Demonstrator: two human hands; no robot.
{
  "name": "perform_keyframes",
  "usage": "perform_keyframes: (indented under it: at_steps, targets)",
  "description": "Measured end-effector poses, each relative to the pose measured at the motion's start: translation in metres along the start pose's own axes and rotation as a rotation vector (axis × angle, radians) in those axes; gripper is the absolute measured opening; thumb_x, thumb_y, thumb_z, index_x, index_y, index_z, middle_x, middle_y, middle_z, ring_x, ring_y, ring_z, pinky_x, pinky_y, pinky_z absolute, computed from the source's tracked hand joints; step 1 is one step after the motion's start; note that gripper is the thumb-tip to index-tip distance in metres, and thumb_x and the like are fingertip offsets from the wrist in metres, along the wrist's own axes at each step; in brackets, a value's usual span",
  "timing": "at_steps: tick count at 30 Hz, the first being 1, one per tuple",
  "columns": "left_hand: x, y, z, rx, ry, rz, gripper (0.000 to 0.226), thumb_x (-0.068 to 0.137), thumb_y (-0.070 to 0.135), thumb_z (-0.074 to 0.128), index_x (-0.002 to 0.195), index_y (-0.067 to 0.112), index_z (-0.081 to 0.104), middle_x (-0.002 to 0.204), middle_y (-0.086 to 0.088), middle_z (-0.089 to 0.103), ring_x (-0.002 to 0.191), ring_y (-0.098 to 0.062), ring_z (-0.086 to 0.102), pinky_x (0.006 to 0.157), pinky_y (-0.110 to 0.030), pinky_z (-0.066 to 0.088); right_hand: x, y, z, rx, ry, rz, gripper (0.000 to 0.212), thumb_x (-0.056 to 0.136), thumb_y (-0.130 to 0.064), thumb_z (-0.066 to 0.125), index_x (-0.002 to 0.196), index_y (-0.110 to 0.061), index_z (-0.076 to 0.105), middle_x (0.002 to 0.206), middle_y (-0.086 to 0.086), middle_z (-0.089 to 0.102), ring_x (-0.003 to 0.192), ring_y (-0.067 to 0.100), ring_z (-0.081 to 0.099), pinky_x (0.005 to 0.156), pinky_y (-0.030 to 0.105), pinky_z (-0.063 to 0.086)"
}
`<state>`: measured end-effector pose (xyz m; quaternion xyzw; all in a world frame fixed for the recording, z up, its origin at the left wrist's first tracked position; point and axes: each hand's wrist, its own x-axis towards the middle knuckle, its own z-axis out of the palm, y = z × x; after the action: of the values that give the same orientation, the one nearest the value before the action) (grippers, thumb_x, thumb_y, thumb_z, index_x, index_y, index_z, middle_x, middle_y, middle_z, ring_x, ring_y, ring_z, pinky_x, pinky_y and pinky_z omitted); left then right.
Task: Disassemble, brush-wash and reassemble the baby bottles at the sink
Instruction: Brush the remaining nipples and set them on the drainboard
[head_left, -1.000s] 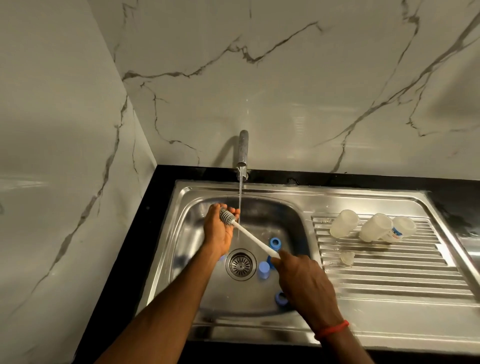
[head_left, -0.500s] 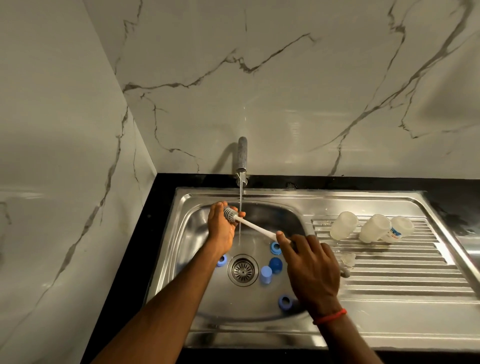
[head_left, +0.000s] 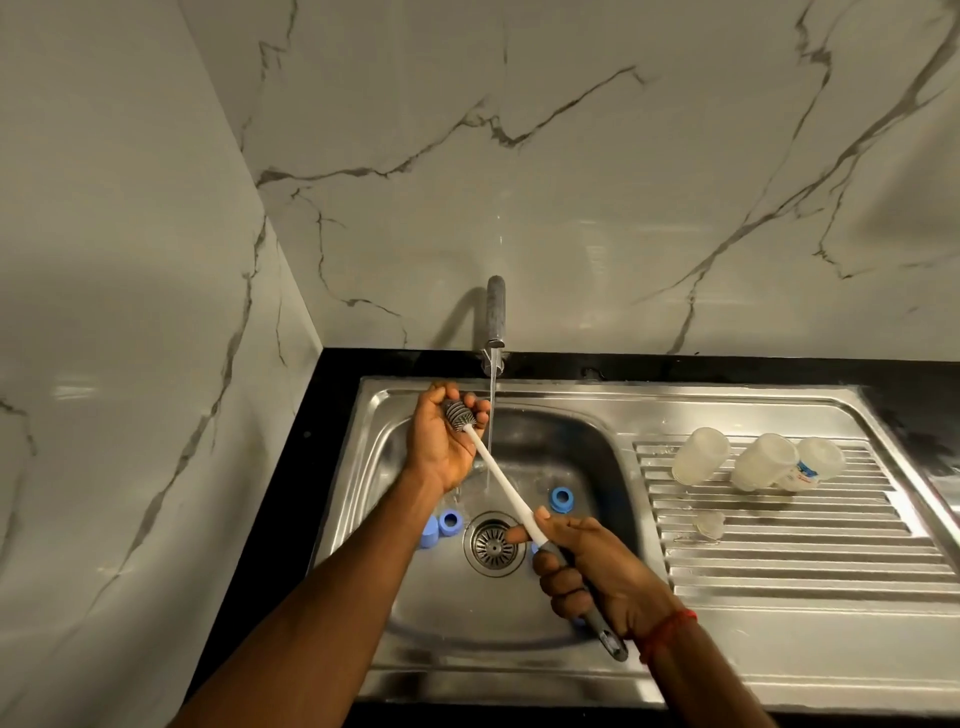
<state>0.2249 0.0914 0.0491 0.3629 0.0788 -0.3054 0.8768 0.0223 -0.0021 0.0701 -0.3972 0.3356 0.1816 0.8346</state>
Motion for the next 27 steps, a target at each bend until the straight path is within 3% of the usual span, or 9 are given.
perform_keyframes:
  at_steps: [2,6,8,10,14,17,20,23,27]
  targets:
    - [0.001,-0.001,-0.001,0.003,-0.04,-0.001,0.028,0.102,0.028,0.04,0.088,0.016,0.061,0.088,-0.013,0.059,0.08,-0.028,0.067,0.067,-0.031,0.054,-0.001,-0.001,0.002,-0.197,0.1,-0.134,0.042,0.104,-0.04,0.046,0.1,-0.007,0.071,0.062,0.003,0.047,0.041,0.008,0.031,0.037,0.019,0.027]
    - [0.007,-0.002,-0.006,0.115,0.032,0.012,0.035,0.101,0.047,0.046,0.134,0.035,0.051,0.115,-0.013,0.072,0.097,-0.03,0.07,0.083,-0.042,0.052,0.001,0.005,-0.005,-1.187,0.611,-0.687,0.024,0.097,-0.046,0.056,0.089,-0.026,0.065,0.065,-0.005,0.062,0.051,0.007,0.055,0.051,0.034,0.048]
    - [0.009,0.004,-0.007,0.17,0.141,-0.022,0.039,0.098,0.053,0.05,0.126,0.025,0.054,0.104,-0.008,0.074,0.09,-0.025,0.071,0.091,-0.044,0.051,-0.002,0.008,-0.009,-1.54,0.817,-0.897,0.014,0.085,-0.038,0.074,0.095,-0.03,0.069,0.066,-0.005,0.06,0.053,0.014,0.058,0.044,0.025,0.037]
    - [0.011,0.01,-0.006,0.25,0.224,-0.088,0.036,0.096,0.056,0.052,0.102,0.022,0.062,0.087,-0.001,0.071,0.079,-0.019,0.069,0.086,-0.039,0.051,-0.004,0.013,-0.009,-1.73,0.943,-0.987,0.034,0.074,-0.03,0.083,0.105,-0.02,0.072,0.069,0.003,0.06,0.055,0.02,0.057,0.046,0.024,0.035]
    - [0.008,0.008,0.0,0.105,0.31,-0.165,0.04,0.098,0.054,0.052,0.075,0.021,0.052,0.062,0.003,0.057,0.064,-0.016,0.061,0.082,-0.037,0.05,-0.002,0.014,-0.01,-1.884,1.019,-1.122,0.035,0.087,-0.029,0.068,0.118,-0.012,0.067,0.077,0.008,0.059,0.062,0.026,0.058,0.048,0.034,0.044]
    - [0.006,0.006,0.004,-0.057,0.215,-0.132,0.043,0.099,0.05,0.053,0.067,0.022,0.049,0.053,0.005,0.047,0.053,-0.013,0.055,0.072,-0.033,0.052,-0.003,0.012,-0.003,-1.709,0.797,-0.879,0.024,0.099,-0.039,0.049,0.107,-0.02,0.063,0.071,0.003,0.059,0.055,0.022,0.057,0.047,0.035,0.04]
    - [0.005,0.006,0.003,-0.087,0.081,-0.129,0.043,0.098,0.045,0.055,0.062,0.023,0.05,0.05,0.007,0.046,0.052,-0.011,0.057,0.067,-0.031,0.053,-0.006,-0.002,0.002,-0.877,0.375,-0.489,0.035,0.102,-0.041,0.051,0.09,-0.012,0.066,0.06,-0.001,0.052,0.043,0.009,0.04,0.043,0.027,0.033]
    - [0.002,0.006,0.001,-0.074,-0.027,-0.125,0.044,0.099,0.044,0.054,0.061,0.023,0.051,0.048,0.007,0.048,0.053,-0.009,0.058,0.063,-0.029,0.054,-0.014,-0.007,-0.008,-0.284,0.089,-0.116,0.041,0.101,-0.038,0.054,0.109,-0.001,0.068,0.062,0.003,0.044,0.043,0.01,0.026,0.039,0.02,0.021]
    - [-0.004,0.001,0.005,-0.014,-0.027,-0.14,0.043,0.097,0.05,0.055,0.065,0.023,0.054,0.058,0.005,0.056,0.06,-0.013,0.062,0.066,-0.03,0.054,-0.012,-0.004,-0.016,-0.383,0.141,-0.188,0.04,0.102,-0.037,0.053,0.108,0.0,0.068,0.062,0.002,0.048,0.043,0.012,0.03,0.04,0.025,0.024]
